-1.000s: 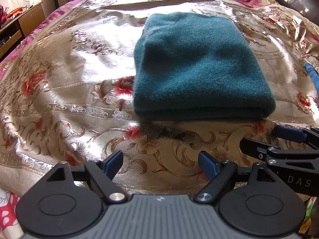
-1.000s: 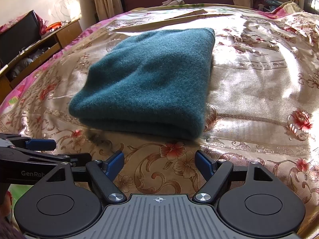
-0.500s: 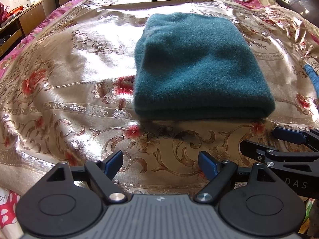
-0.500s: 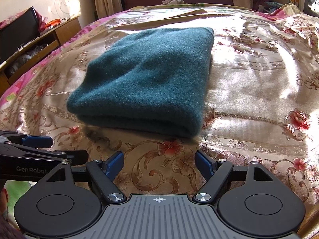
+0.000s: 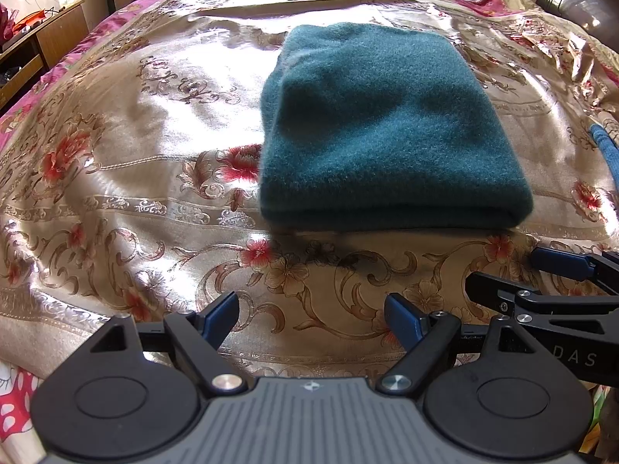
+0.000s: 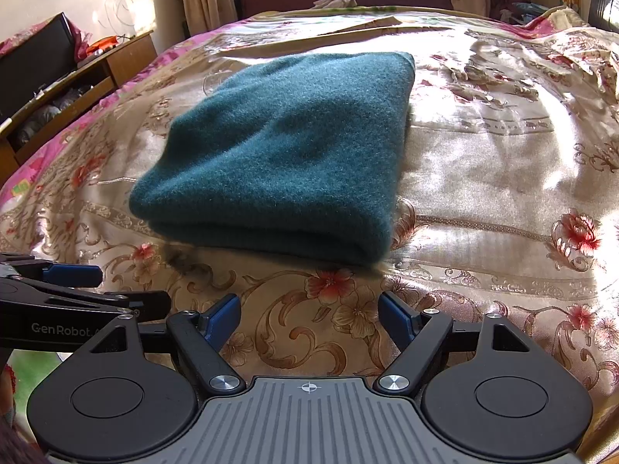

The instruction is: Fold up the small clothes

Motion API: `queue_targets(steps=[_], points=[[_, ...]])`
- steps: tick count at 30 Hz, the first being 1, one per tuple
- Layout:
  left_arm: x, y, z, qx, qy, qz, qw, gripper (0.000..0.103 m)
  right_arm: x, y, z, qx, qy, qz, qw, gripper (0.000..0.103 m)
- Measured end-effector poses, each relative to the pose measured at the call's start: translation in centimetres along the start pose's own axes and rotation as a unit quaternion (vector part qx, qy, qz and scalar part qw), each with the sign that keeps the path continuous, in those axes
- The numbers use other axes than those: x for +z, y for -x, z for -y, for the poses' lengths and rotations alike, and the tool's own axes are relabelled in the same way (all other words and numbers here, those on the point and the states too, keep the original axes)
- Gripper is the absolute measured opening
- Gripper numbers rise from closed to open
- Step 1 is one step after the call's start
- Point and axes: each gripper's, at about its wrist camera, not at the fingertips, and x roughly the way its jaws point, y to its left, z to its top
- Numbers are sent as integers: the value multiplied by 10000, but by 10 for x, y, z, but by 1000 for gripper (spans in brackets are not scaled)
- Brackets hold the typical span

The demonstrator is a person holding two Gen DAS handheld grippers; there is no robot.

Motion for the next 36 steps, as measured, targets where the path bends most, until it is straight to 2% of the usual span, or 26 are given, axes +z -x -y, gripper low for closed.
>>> queue_targets(steps=[36], points=[[-2,0,0,-11,9,-24,10000,86,-3,0,1,-2,-17,-16,10000,80]])
